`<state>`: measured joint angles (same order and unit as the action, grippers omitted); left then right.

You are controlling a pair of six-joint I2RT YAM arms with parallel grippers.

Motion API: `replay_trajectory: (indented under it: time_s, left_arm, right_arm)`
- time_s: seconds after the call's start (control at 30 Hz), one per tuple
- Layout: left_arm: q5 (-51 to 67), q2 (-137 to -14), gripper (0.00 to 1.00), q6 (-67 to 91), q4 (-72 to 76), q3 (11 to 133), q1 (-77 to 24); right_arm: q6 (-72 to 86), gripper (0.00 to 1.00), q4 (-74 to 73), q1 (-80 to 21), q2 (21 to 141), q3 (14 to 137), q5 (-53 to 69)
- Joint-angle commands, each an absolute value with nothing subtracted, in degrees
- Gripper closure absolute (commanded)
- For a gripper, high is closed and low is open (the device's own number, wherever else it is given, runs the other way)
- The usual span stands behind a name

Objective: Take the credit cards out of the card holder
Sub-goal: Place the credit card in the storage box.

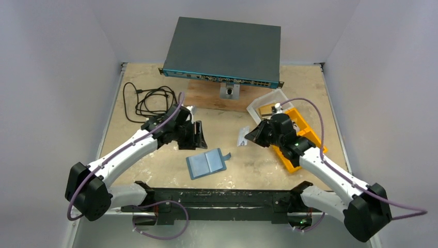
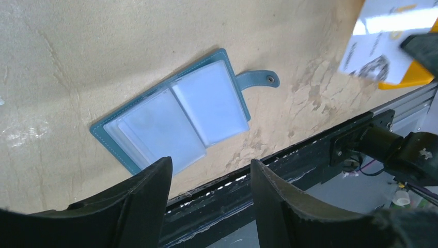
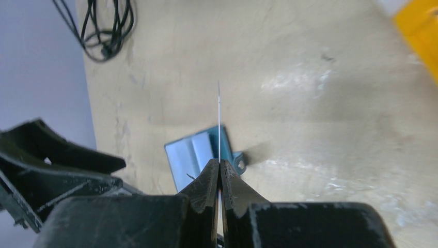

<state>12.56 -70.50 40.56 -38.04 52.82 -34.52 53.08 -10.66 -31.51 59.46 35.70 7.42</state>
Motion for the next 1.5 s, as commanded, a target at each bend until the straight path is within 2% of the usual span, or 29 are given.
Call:
replay_trajectory:
  time_s: [0.0, 0.27, 0.57, 0.8, 0.87, 1.07, 1.2, 1.37, 1.47]
  left_arm:
    - [12.80, -67.71, 0.43, 37.77, -40.40, 53.82, -34.40]
    - [13.24, -65.89, 0.43, 36.94, -41.19, 52.98, -34.36]
    - [13.17, -64.49, 0.43, 36.91, -41.37, 52.21, -34.33]
    - [12.74, -64.15, 0.42, 36.17, -42.68, 53.06, -34.22]
    - [12.66, -64.10, 0.42, 36.21, -42.72, 52.94, -34.19]
    - [12.52, -64.34, 0.41, 36.63, -42.41, 52.31, -33.99]
    - [12.44, -64.73, 0.41, 36.66, -42.56, 52.12, -33.87]
    - [11.48, -65.14, 0.41, 36.87, -43.02, 51.80, -33.11]
    - [10.95, -65.35, 0.41, 38.02, -43.14, 50.96, -32.07]
  right_arm:
    - [53.88, 1.00, -21.06, -26.08, 54.51, 39.55, -1.20]
    - [51.32, 1.00, -27.40, -11.27, 54.21, 43.41, -6.18]
    - [47.13, 1.00, -23.29, 2.69, 59.42, 44.73, -4.96]
    - [46.57, 1.00, -18.01, 5.31, 64.95, 44.57, -1.87]
    - [46.36, 0.93, -17.87, 5.36, 66.15, 45.14, -1.05]
    - [44.88, 0.61, -19.08, 5.36, 65.16, 45.87, -0.25]
    - [41.49, 0.48, -21.52, 5.37, 63.44, 47.08, -0.22]
    - [40.46, 0.45, -22.05, 4.72, 60.46, 46.00, 4.58]
    - [40.54, 0.45, -22.13, -0.55, 58.91, 45.21, 4.12]
